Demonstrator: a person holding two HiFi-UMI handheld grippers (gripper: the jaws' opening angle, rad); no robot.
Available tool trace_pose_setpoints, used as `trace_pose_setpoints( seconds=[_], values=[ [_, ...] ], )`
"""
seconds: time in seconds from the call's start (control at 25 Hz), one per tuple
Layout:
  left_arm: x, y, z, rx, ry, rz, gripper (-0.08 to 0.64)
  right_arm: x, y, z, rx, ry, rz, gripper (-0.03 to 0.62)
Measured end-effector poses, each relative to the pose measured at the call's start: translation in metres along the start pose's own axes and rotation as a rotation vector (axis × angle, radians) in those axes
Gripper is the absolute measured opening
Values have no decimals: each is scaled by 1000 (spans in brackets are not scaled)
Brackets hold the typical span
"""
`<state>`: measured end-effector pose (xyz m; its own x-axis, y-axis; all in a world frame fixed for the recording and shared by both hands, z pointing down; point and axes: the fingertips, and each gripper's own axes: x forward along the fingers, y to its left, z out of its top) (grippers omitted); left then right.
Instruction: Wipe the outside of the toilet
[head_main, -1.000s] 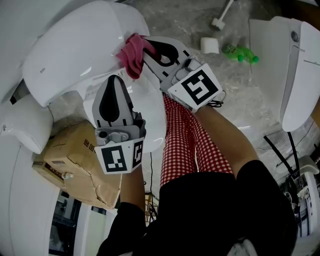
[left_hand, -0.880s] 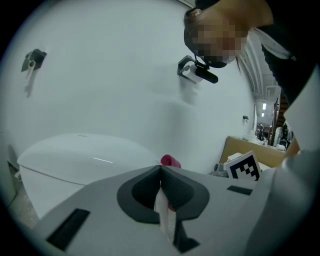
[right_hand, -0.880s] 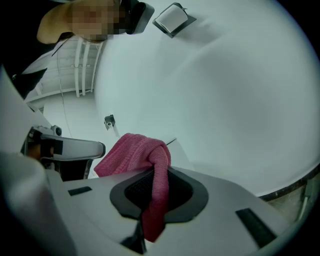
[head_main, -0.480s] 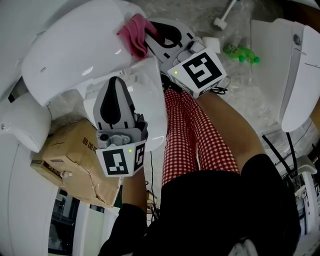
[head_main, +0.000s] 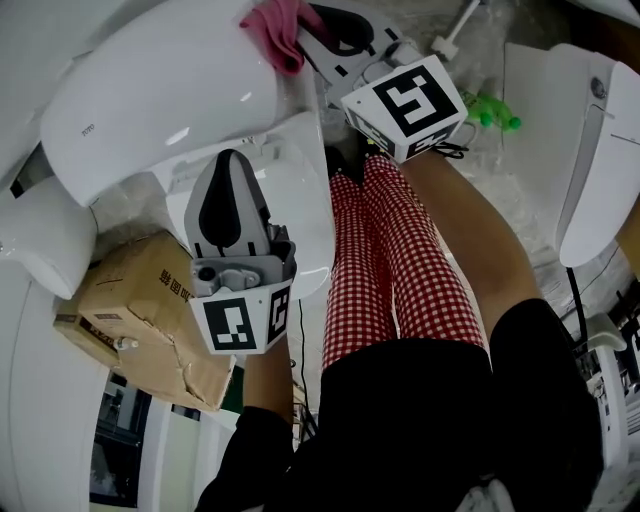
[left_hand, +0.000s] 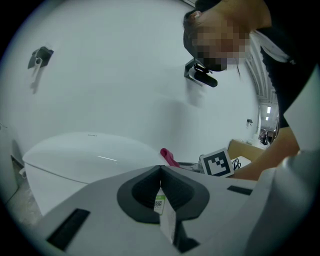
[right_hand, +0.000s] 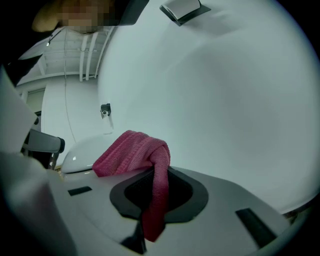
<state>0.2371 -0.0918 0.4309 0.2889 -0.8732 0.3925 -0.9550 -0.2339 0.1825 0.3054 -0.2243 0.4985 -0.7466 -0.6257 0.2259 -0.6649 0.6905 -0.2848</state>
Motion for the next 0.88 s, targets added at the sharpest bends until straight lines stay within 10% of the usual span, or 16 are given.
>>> trace_pose_setpoints(
  seconds=[0.88],
  values=[
    [-2,2,-5,-5,29,13,9,46,-38,10,-153,30,29,55]
  ],
)
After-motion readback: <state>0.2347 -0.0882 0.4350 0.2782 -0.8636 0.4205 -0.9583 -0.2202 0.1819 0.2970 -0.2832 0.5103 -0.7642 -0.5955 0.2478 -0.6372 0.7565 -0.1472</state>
